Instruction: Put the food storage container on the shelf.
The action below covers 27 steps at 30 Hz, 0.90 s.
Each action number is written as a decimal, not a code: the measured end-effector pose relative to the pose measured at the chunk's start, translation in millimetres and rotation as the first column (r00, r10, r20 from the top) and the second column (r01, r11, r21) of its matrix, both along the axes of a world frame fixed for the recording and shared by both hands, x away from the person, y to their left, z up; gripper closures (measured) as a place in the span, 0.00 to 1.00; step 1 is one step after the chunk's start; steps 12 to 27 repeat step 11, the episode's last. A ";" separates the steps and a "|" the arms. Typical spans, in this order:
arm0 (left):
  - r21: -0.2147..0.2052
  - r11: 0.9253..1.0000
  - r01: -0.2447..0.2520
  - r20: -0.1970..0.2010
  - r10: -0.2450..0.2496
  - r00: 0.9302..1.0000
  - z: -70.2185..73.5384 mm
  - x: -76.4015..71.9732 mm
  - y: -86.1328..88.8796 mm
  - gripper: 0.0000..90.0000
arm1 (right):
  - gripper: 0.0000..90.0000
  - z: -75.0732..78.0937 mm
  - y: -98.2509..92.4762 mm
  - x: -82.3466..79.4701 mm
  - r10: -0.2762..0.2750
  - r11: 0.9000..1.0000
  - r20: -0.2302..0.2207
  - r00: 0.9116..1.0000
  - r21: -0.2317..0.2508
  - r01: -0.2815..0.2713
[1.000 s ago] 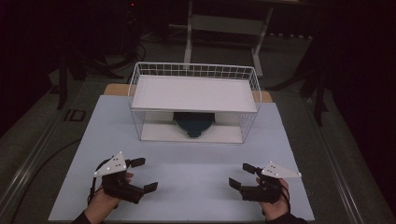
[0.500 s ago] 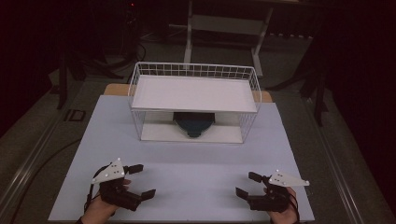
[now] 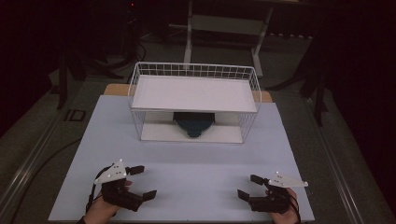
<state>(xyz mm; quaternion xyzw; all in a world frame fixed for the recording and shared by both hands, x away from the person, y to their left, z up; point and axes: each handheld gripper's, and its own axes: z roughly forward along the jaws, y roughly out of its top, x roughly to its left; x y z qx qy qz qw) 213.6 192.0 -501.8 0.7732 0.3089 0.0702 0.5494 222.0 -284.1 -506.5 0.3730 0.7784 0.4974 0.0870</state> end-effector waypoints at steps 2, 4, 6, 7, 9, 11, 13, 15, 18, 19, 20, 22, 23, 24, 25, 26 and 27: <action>0.004 1.000 0.001 -0.001 -0.001 1.000 -0.7 1.0 -0.3 0.00 | 0.17 -1.0 -1.5 1.3 -0.007 1.000 -0.001 1.000 0.003 0.007; -0.002 1.000 0.000 -0.001 0.000 1.000 -1.0 2.1 -0.5 0.00 | 0.17 -1.7 -2.2 2.0 -0.009 1.000 -0.001 1.000 0.006 0.009; -0.008 1.000 -0.001 0.002 0.001 1.000 -0.6 2.9 0.0 0.00 | 0.17 -2.3 -1.8 2.5 -0.007 1.000 0.001 1.000 0.006 0.007; -0.014 1.000 -0.002 0.003 0.002 1.000 -0.6 3.2 0.3 0.00 | 0.17 -2.8 -1.4 2.8 -0.005 1.000 0.000 1.000 0.005 0.005; -0.018 1.000 -0.005 0.004 0.005 1.000 -0.3 3.5 0.8 0.00 | 0.17 -3.7 -0.6 3.2 0.000 1.000 -0.003 1.000 0.002 0.000; -0.021 1.000 -0.006 0.003 0.006 1.000 -0.4 4.2 1.1 0.00 | 0.17 -3.8 -0.3 3.2 -0.001 1.000 -0.005 1.000 0.000 0.001; -0.021 1.000 -0.006 0.003 0.006 1.000 -0.4 4.2 1.1 0.00 | 0.17 -3.8 -0.3 3.2 -0.001 1.000 -0.005 1.000 0.000 0.001; -0.021 1.000 -0.006 0.003 0.006 1.000 -0.4 4.2 1.1 0.00 | 0.17 -3.8 -0.3 3.2 -0.001 1.000 -0.005 1.000 0.000 0.001; -0.021 1.000 -0.006 0.003 0.006 1.000 -0.4 4.2 1.1 0.00 | 0.17 -3.8 -0.3 3.2 -0.001 1.000 -0.005 1.000 0.000 0.001; -0.021 1.000 -0.006 0.003 0.006 1.000 -0.4 4.2 1.1 0.00 | 0.17 -3.8 -0.3 3.2 -0.001 1.000 -0.005 1.000 0.000 0.001; -0.021 1.000 -0.006 0.003 0.006 1.000 -0.4 4.2 1.1 0.00 | 0.17 -3.8 -0.3 3.2 -0.001 1.000 -0.005 1.000 0.000 0.001; -0.021 1.000 -0.006 0.003 0.006 1.000 -0.4 4.2 1.1 0.00 | 0.17 -3.8 -0.3 3.2 -0.001 1.000 -0.005 1.000 0.000 0.001; -0.021 1.000 -0.006 0.003 0.006 1.000 -0.4 4.2 1.1 0.00 | 0.17 -3.8 -0.3 3.2 -0.001 1.000 -0.005 1.000 0.000 0.001; -0.021 1.000 -0.006 0.003 0.006 1.000 -0.4 4.2 1.1 0.00 | 0.17 -3.8 -0.3 3.2 -0.001 1.000 -0.005 1.000 0.000 0.001; -0.021 1.000 -0.006 0.003 0.006 1.000 -0.4 4.2 1.1 0.00 | 0.17 -3.8 -0.3 3.2 -0.001 1.000 -0.005 1.000 0.000 0.001; -0.021 1.000 -0.006 0.003 0.006 1.000 -0.4 4.2 1.1 0.00 | 0.17 -3.8 -0.3 3.2 -0.001 1.000 -0.005 1.000 0.000 0.001; -0.021 1.000 -0.006 0.003 0.006 1.000 -0.4 4.2 1.1 0.00 | 0.17 -3.8 -0.3 3.2 -0.001 1.000 -0.005 1.000 0.000 0.001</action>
